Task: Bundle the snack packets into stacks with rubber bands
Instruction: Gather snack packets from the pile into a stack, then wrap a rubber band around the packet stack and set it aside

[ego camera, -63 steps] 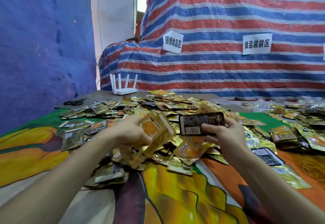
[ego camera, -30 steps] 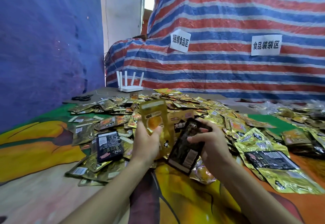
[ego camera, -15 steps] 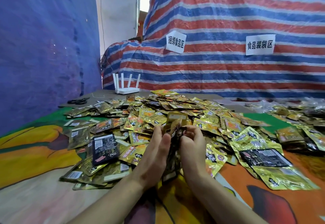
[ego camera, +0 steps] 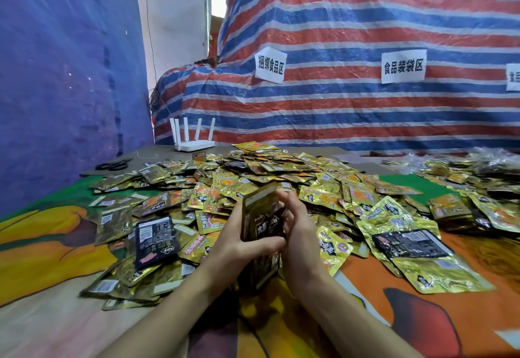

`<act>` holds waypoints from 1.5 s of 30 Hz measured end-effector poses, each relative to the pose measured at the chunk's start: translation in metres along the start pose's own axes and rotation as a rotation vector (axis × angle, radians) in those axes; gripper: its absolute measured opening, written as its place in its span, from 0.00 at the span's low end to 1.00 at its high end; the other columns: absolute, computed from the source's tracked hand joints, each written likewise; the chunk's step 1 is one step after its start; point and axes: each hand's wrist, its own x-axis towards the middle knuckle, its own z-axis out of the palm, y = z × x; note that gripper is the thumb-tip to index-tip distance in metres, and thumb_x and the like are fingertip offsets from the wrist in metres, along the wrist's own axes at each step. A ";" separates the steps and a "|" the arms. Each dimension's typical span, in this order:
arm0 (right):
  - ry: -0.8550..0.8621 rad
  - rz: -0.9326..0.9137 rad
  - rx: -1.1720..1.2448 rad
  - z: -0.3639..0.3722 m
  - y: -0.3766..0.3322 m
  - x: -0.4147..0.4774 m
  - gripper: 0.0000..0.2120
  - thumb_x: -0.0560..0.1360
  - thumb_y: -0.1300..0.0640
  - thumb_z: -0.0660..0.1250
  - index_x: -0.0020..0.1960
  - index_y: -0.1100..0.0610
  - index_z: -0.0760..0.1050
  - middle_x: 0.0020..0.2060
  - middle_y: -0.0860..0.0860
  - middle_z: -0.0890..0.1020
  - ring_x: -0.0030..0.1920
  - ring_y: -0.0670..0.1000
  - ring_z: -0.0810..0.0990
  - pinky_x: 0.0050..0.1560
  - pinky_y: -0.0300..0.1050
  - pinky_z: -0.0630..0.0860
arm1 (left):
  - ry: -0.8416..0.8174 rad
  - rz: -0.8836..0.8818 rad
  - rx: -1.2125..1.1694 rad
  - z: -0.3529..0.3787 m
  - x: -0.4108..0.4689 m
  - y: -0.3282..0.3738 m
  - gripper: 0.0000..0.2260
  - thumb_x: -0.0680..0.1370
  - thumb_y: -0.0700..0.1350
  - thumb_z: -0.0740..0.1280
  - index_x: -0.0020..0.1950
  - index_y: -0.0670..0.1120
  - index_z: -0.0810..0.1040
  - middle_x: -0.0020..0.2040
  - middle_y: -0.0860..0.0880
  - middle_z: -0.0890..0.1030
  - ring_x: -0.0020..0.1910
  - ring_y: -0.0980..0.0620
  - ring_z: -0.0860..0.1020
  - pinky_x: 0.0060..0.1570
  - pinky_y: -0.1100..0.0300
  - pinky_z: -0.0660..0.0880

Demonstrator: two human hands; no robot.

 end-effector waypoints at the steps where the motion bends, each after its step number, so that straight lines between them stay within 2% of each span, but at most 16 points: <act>1: 0.015 -0.008 -0.003 0.000 0.000 -0.001 0.20 0.75 0.37 0.60 0.51 0.45 0.86 0.51 0.52 0.87 0.54 0.51 0.85 0.54 0.49 0.79 | -0.024 -0.019 -0.006 0.000 0.000 0.000 0.29 0.68 0.37 0.72 0.69 0.41 0.72 0.56 0.43 0.84 0.55 0.48 0.83 0.48 0.62 0.78; 4: 0.047 0.007 -0.018 0.005 0.001 -0.002 0.25 0.70 0.32 0.65 0.51 0.51 0.85 0.50 0.53 0.87 0.53 0.50 0.85 0.55 0.50 0.80 | -0.052 -0.057 0.024 0.002 0.000 -0.001 0.28 0.66 0.35 0.70 0.66 0.41 0.73 0.50 0.48 0.85 0.50 0.54 0.83 0.45 0.65 0.77; 6: 0.045 0.057 -0.021 0.008 0.000 0.000 0.25 0.68 0.33 0.68 0.52 0.53 0.83 0.48 0.51 0.87 0.52 0.48 0.85 0.52 0.46 0.79 | -0.028 -0.081 0.033 0.007 0.001 -0.002 0.25 0.66 0.35 0.68 0.63 0.41 0.74 0.46 0.52 0.85 0.47 0.57 0.83 0.42 0.66 0.76; 10: -0.020 0.073 -0.102 0.004 -0.009 0.002 0.13 0.81 0.47 0.64 0.59 0.55 0.76 0.51 0.52 0.84 0.49 0.44 0.85 0.44 0.37 0.79 | 0.088 -0.139 0.035 0.012 0.010 -0.004 0.16 0.68 0.34 0.68 0.55 0.44 0.78 0.39 0.50 0.84 0.40 0.53 0.83 0.36 0.63 0.77; 12: -0.016 0.043 -0.188 -0.005 -0.014 -0.001 0.12 0.83 0.49 0.61 0.61 0.54 0.75 0.52 0.50 0.84 0.49 0.42 0.84 0.46 0.38 0.79 | 0.080 -0.164 0.061 0.016 0.015 -0.002 0.14 0.75 0.29 0.66 0.53 0.46 0.79 0.39 0.50 0.85 0.40 0.53 0.83 0.35 0.63 0.78; 14: 0.020 -0.001 -0.272 -0.019 -0.019 -0.005 0.12 0.83 0.48 0.62 0.62 0.52 0.75 0.56 0.51 0.82 0.53 0.45 0.83 0.51 0.42 0.80 | 0.118 -0.140 0.096 0.021 0.019 -0.002 0.13 0.76 0.29 0.65 0.51 0.46 0.79 0.38 0.48 0.83 0.37 0.54 0.83 0.34 0.64 0.77; 16: 0.087 -0.058 -0.385 -0.039 -0.029 -0.010 0.08 0.82 0.49 0.64 0.59 0.49 0.76 0.56 0.49 0.81 0.53 0.47 0.82 0.48 0.41 0.80 | 0.176 -0.099 0.167 0.027 0.021 -0.005 0.09 0.76 0.33 0.66 0.52 0.45 0.77 0.40 0.44 0.78 0.40 0.45 0.80 0.37 0.60 0.76; 18: 0.176 -0.125 -0.502 -0.065 -0.044 -0.015 0.04 0.80 0.52 0.67 0.54 0.49 0.78 0.51 0.46 0.82 0.48 0.46 0.82 0.41 0.37 0.78 | 0.197 -0.090 0.237 0.034 0.021 -0.011 0.13 0.76 0.33 0.66 0.55 0.49 0.75 0.42 0.42 0.74 0.44 0.39 0.77 0.41 0.56 0.73; 22: 0.355 -0.210 -0.912 -0.135 -0.086 -0.023 0.01 0.76 0.57 0.72 0.47 0.52 0.82 0.42 0.45 0.83 0.43 0.44 0.82 0.45 0.47 0.79 | 0.206 -0.067 0.278 0.037 0.014 -0.017 0.19 0.76 0.29 0.65 0.55 0.52 0.73 0.40 0.42 0.72 0.39 0.51 0.73 0.39 0.61 0.70; 26: 0.398 0.078 -1.427 -0.210 -0.137 -0.035 0.05 0.72 0.61 0.71 0.41 0.52 0.83 0.38 0.50 0.84 0.41 0.52 0.82 0.45 0.49 0.80 | 0.192 -0.042 0.259 0.038 0.009 -0.018 0.19 0.74 0.24 0.63 0.55 0.47 0.74 0.39 0.47 0.75 0.32 0.60 0.74 0.29 0.71 0.71; 28: 0.380 0.281 -1.651 -0.241 -0.154 -0.046 0.06 0.71 0.62 0.69 0.37 0.53 0.82 0.37 0.52 0.84 0.40 0.54 0.82 0.41 0.48 0.80 | 0.199 -0.033 0.256 0.038 0.008 -0.019 0.19 0.74 0.24 0.64 0.56 0.46 0.74 0.38 0.50 0.77 0.32 0.61 0.75 0.29 0.72 0.72; 30: 0.354 0.430 -1.809 -0.261 -0.160 -0.058 0.03 0.69 0.59 0.69 0.39 0.55 0.82 0.36 0.52 0.84 0.39 0.53 0.82 0.35 0.45 0.77 | 0.200 -0.022 0.269 0.036 0.009 -0.020 0.19 0.74 0.24 0.64 0.55 0.46 0.75 0.37 0.53 0.79 0.33 0.60 0.76 0.30 0.72 0.73; 31: 0.334 0.474 -1.857 -0.268 -0.159 -0.062 0.02 0.69 0.57 0.70 0.40 0.54 0.81 0.36 0.51 0.83 0.39 0.52 0.82 0.36 0.44 0.76 | 0.197 -0.020 0.266 0.036 0.009 -0.021 0.19 0.74 0.24 0.64 0.55 0.47 0.75 0.37 0.54 0.79 0.34 0.59 0.76 0.31 0.70 0.74; 34: 0.297 0.509 -1.869 -0.276 -0.150 -0.068 0.01 0.71 0.57 0.69 0.42 0.51 0.79 0.39 0.49 0.83 0.43 0.52 0.83 0.47 0.47 0.81 | 0.199 -0.018 0.228 0.037 0.010 -0.020 0.18 0.72 0.29 0.68 0.55 0.48 0.76 0.37 0.54 0.79 0.35 0.56 0.78 0.37 0.60 0.77; 37: 0.320 0.480 -1.872 -0.276 -0.148 -0.066 0.06 0.71 0.60 0.66 0.43 0.51 0.79 0.40 0.49 0.82 0.45 0.53 0.82 0.48 0.48 0.81 | 0.213 -0.043 0.188 0.036 0.009 -0.016 0.18 0.64 0.38 0.67 0.53 0.46 0.77 0.38 0.50 0.79 0.37 0.54 0.80 0.43 0.54 0.75; 45: 0.362 0.403 -1.869 -0.280 -0.144 -0.060 0.03 0.76 0.57 0.66 0.46 0.52 0.78 0.44 0.51 0.82 0.48 0.55 0.82 0.50 0.51 0.81 | 0.220 -0.093 0.137 0.029 0.014 -0.017 0.21 0.62 0.37 0.67 0.55 0.47 0.79 0.38 0.50 0.80 0.38 0.50 0.81 0.49 0.45 0.78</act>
